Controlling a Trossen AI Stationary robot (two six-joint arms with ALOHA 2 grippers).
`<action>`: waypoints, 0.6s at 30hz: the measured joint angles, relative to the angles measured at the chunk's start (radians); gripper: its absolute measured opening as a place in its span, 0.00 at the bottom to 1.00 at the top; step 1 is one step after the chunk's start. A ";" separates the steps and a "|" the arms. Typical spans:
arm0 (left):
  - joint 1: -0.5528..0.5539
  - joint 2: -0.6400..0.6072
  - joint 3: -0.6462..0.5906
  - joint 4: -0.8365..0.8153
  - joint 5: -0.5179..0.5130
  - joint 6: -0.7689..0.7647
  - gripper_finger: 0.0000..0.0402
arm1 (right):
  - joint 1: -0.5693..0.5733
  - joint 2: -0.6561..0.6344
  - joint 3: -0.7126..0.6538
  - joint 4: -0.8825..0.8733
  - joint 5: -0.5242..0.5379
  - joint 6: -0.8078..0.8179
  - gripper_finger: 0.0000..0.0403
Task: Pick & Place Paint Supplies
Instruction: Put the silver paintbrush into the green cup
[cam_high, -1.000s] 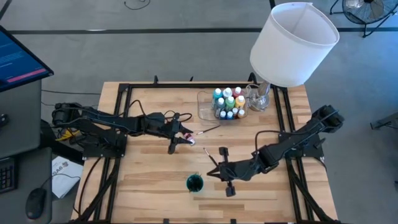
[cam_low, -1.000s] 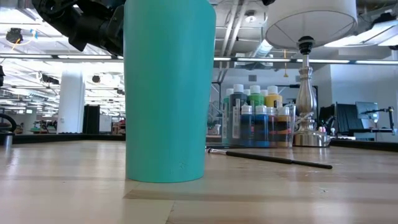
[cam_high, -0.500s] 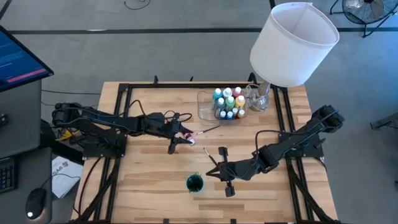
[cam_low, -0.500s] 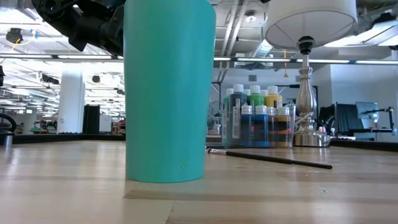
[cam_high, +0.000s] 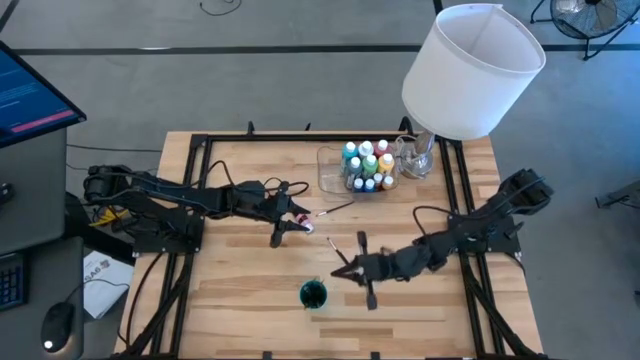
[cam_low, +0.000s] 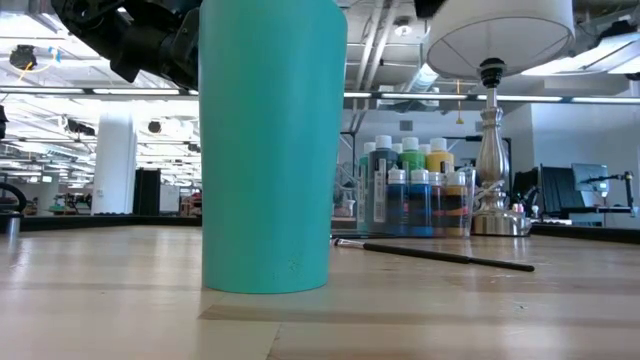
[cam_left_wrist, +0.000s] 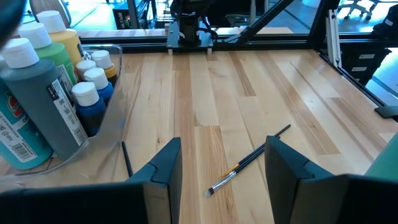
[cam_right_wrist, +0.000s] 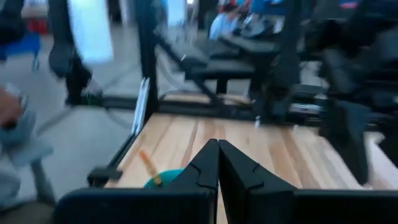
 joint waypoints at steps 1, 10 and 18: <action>0.000 0.000 0.000 0.000 0.000 0.000 0.30 | -0.006 0.000 -0.037 0.071 0.006 0.010 0.00; 0.000 0.000 0.000 0.009 0.000 0.000 0.30 | -0.013 0.000 -0.175 0.351 0.027 0.022 0.00; 0.000 0.000 0.000 0.010 0.000 -0.001 0.30 | -0.013 0.000 -0.175 0.321 0.027 0.063 0.00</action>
